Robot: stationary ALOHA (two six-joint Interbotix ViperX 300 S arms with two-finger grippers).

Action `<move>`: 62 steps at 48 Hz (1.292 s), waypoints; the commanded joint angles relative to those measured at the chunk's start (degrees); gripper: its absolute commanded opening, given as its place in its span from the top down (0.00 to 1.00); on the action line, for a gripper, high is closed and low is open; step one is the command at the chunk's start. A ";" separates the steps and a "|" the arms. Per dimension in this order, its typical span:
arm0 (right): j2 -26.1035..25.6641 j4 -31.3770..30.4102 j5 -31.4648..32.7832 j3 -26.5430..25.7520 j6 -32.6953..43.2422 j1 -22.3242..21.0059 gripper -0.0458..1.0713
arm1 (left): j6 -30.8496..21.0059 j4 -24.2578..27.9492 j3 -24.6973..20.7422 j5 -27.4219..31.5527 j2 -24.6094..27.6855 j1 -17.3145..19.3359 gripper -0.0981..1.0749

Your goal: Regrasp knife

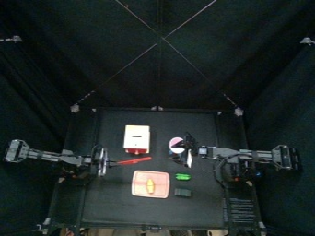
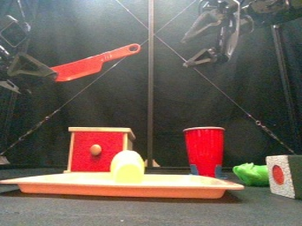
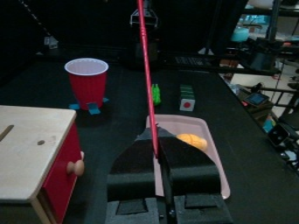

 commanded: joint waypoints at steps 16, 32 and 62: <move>1.67 -2.99 -8.88 -0.79 -0.35 2.29 0.05 | 0.09 2.37 -3.08 1.23 1.05 -1.41 0.72; 8.96 -8.00 -22.32 1.41 -0.53 3.16 0.05 | 0.09 -2.55 -9.58 15.21 4.31 -1.41 0.72; 21.09 -9.76 -28.21 0.70 -0.35 5.89 0.05 | 0.44 -0.09 -14.33 15.91 13.01 -1.32 0.72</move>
